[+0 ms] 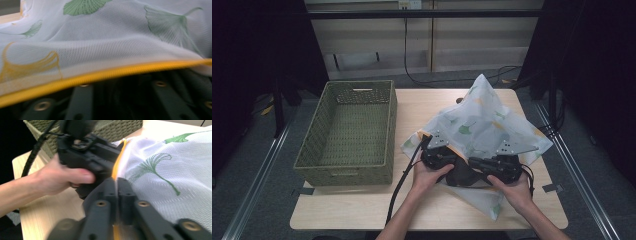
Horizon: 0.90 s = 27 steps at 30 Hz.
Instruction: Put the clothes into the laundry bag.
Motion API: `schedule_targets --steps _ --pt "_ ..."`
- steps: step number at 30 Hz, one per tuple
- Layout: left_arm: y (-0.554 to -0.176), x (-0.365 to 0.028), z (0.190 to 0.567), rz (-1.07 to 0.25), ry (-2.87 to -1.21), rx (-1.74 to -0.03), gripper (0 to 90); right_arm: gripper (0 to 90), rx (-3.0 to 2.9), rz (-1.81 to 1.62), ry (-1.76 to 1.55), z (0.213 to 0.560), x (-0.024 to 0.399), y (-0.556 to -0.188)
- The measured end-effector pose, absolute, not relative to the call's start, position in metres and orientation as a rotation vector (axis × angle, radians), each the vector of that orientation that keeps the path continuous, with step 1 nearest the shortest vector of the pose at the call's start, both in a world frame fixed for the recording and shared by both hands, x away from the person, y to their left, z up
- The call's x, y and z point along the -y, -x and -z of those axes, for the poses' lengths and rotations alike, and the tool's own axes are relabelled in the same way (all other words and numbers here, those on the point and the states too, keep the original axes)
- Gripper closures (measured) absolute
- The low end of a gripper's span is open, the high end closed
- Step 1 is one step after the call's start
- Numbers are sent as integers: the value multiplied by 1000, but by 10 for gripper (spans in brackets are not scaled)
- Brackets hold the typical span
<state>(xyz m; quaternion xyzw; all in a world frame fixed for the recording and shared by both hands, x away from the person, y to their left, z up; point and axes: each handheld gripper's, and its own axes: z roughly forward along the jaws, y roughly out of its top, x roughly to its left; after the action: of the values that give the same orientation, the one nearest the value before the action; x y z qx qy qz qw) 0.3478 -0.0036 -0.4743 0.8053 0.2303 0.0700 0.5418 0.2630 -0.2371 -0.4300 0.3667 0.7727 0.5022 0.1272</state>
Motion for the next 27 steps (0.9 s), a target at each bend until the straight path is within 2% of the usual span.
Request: schedule_targets --steps 4,7,10,12,13,17,24,27 --pt "-339 -15 464 -156 -1907 -557 348 653 -2242 -1376 -1005 426 233 -259" --pt "-330 -26 460 -156 -1891 -532 253 627 -2245 -1324 -993 428 233 -260" --pt "-320 -27 456 -108 -1888 -462 136 712 -2261 -1284 -993 433 233 -262" --pt "-316 -20 458 -108 -1909 -431 89 837 -2281 -1266 -1000 435 231 -264" --pt "-316 -16 461 -100 -1919 -417 52 868 -2284 -1269 -1004 436 231 -266" --pt "-322 5 476 -92 -2008 -435 4 894 -2295 -1282 -1020 437 230 -268" --pt "-332 22 498 -153 -2089 -469 1 896 -2302 -1306 -1029 436 231 -267" --pt "-330 26 500 -204 -2117 -470 62 896 -2310 -1318 -1026 435 230 -266"
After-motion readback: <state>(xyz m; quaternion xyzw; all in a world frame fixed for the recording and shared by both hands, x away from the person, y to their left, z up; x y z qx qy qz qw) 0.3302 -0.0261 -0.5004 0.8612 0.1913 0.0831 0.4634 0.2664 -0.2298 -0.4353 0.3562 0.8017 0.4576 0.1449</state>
